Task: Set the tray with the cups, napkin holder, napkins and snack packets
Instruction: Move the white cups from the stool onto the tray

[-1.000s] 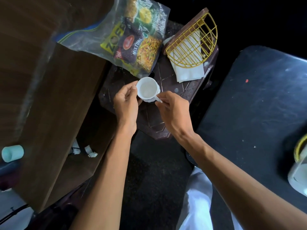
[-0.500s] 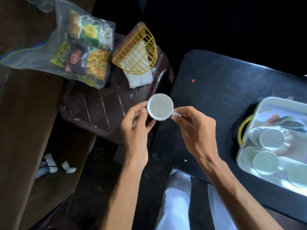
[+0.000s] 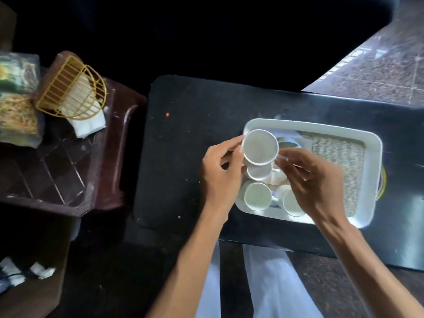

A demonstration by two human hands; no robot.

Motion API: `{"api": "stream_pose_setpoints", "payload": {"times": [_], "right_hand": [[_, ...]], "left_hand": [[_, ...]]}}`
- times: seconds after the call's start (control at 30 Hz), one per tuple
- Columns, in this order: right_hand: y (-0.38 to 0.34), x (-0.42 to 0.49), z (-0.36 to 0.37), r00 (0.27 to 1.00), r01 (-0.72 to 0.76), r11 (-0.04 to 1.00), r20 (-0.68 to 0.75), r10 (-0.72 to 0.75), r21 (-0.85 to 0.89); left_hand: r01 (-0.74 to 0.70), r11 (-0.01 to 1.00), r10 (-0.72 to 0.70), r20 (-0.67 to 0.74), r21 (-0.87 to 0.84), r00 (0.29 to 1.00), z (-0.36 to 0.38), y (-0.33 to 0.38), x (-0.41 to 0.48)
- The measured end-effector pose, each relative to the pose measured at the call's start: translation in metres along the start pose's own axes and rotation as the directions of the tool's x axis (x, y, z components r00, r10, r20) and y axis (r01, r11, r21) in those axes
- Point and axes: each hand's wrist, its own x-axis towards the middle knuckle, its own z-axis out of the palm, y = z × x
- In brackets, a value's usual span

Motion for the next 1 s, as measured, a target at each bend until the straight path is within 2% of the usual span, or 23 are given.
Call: {"api": "stream_pose_setpoints", "payload": {"times": [0.13, 0.23, 0.47, 0.63, 1.0], "right_hand": [[0.041, -0.001, -0.036, 0.998, -0.060, 0.998, 0.009, 0.060, -0.022], [0.065, -0.001, -0.050, 0.999, -0.035, 0.998, 0.016, 0.036, -0.058], [0.110, -0.007, -0.055, 1.000, -0.019, 0.998, 0.009, 0.020, -0.064], [0.132, -0.011, -0.057, 1.000, -0.021, 0.999, 0.014, 0.021, -0.037], [0.156, -0.017, -0.054, 0.997, -0.021, 0.999, 0.074, 0.023, -0.026]], "left_hand": [[-0.026, 0.989, 0.017, 0.060, 0.147, 0.998, 0.044, -0.012, 0.001], [-0.032, 0.965, 0.009, 0.088, 0.259, 0.996, 0.066, -0.021, 0.004], [0.001, 0.920, -0.025, 0.055, 0.392, 0.998, 0.098, -0.036, 0.003], [-0.050, 0.848, 0.018, 0.065, 0.528, 0.998, 0.109, -0.046, 0.002], [-0.001, 0.782, -0.031, 0.040, 0.623, 0.999, 0.118, -0.062, -0.003]]}}
